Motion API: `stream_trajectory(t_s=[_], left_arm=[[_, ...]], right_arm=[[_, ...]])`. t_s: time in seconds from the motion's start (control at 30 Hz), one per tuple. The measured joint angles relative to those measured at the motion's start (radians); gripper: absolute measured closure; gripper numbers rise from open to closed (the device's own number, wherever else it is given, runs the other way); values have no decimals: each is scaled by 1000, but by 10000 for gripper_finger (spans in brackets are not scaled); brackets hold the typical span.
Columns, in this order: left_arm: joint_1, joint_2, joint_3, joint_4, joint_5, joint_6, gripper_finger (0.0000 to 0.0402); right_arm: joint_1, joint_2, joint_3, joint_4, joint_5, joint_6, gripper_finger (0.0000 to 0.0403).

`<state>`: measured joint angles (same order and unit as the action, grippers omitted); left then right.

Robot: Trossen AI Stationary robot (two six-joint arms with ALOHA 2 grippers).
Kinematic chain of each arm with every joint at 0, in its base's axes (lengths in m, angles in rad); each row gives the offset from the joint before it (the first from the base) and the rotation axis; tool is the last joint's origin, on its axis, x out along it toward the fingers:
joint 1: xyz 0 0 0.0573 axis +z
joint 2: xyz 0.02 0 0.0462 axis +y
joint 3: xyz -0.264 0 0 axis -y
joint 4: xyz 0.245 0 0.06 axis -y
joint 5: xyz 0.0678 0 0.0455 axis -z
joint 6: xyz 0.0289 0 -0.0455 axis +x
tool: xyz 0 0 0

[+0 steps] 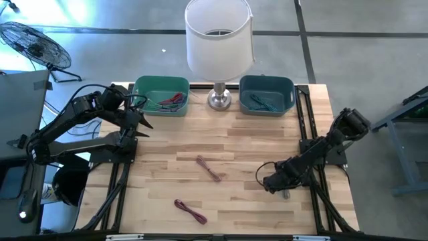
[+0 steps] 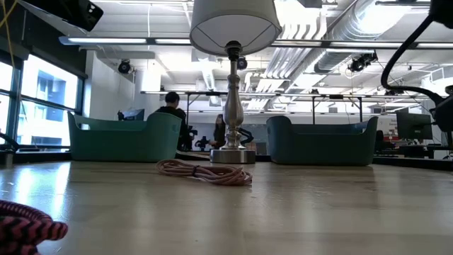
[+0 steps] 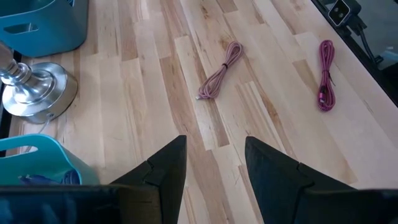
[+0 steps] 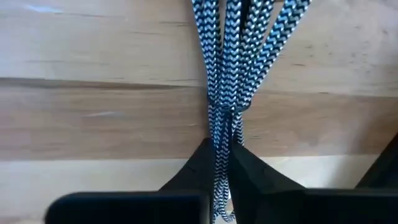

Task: Pick & Place USB Port
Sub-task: Put the white and black charger cable into the blue bin

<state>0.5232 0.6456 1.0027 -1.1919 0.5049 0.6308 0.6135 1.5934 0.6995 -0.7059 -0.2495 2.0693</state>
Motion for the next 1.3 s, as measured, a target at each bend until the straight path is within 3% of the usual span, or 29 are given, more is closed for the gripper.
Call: stream_trajectory(t_s=[0.1,0.2,0.4,0.67,0.8,0.9,1.13,1.3], left_arm=[[0,0,0,1,-2,0,241],[0,0,0,11,-2,0,241],[0,0,0,14,-2,0,241],[0,0,0,14,-2,0,241],[0,0,0,14,-1,-6,241],[0,0,0,14,-8,-7,241],[0,0,0,13,-60,-45,241],[0,0,0,7,-74,-57,241]], right_arm=[[-4,-27,11,-34,77,-27,392],[-6,-57,59,-132,257,-38,393],[-48,-77,282,-419,451,-138,395],[-233,-80,661,-814,789,-406,395],[-371,-96,790,-860,929,-597,395],[-496,-118,842,-864,972,-688,395],[-778,-190,814,-844,982,-870,395],[-941,-226,746,-669,934,-1061,395]])
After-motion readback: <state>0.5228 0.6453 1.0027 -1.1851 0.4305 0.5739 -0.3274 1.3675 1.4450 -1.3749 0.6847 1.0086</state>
